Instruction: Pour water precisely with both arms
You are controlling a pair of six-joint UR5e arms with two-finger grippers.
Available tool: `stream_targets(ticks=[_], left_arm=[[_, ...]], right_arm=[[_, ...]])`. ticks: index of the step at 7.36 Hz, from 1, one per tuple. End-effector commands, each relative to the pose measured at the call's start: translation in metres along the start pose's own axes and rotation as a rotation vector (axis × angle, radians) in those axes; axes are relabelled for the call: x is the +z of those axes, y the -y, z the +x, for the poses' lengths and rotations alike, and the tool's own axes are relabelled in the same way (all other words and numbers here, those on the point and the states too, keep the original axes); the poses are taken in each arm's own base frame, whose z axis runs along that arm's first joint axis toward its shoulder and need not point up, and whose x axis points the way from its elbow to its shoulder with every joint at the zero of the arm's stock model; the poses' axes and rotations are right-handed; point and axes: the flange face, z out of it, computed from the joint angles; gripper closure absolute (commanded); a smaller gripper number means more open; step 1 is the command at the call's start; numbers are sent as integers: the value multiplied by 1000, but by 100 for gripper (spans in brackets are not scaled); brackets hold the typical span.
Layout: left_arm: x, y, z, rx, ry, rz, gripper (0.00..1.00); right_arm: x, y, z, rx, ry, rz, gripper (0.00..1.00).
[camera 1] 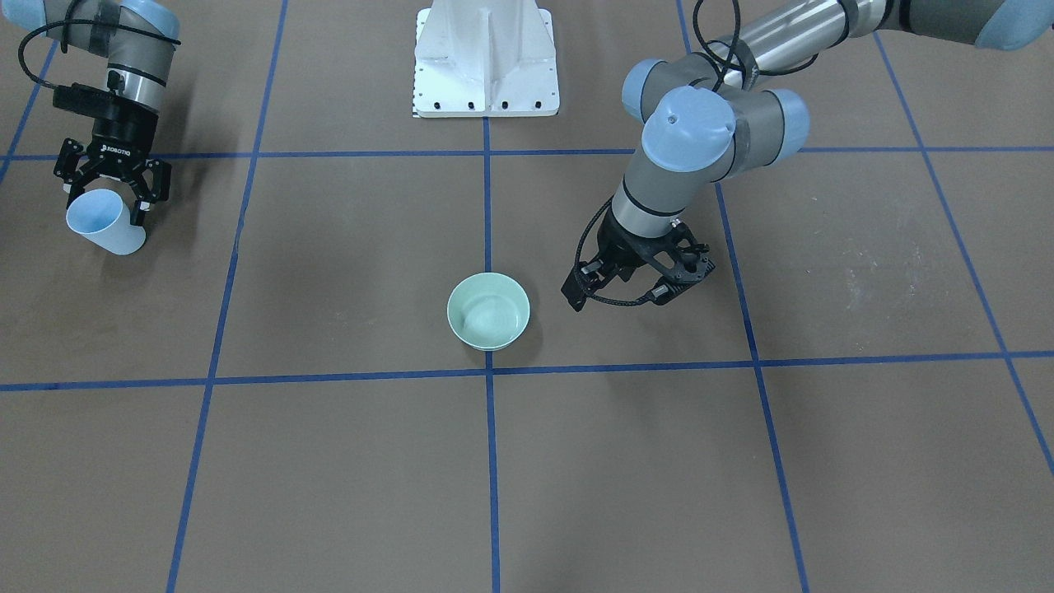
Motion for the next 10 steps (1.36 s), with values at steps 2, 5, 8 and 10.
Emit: stream_targets(ticks=[2,5,8,10], left_arm=[[4,2,-5,-3,8,0,0],[4,2,-6,-4,9,0,0],[5,2,-6,-4,10,1,0],[5,2,-6,-3,10,1,0]], right_arm=[[9,1,-1,-7,-18,13,0],[11,-1,-3,-4,-20,15,0],[24,-10,-4,-2,-43,26,0],[25,-9,-7,7,-43,27,1]])
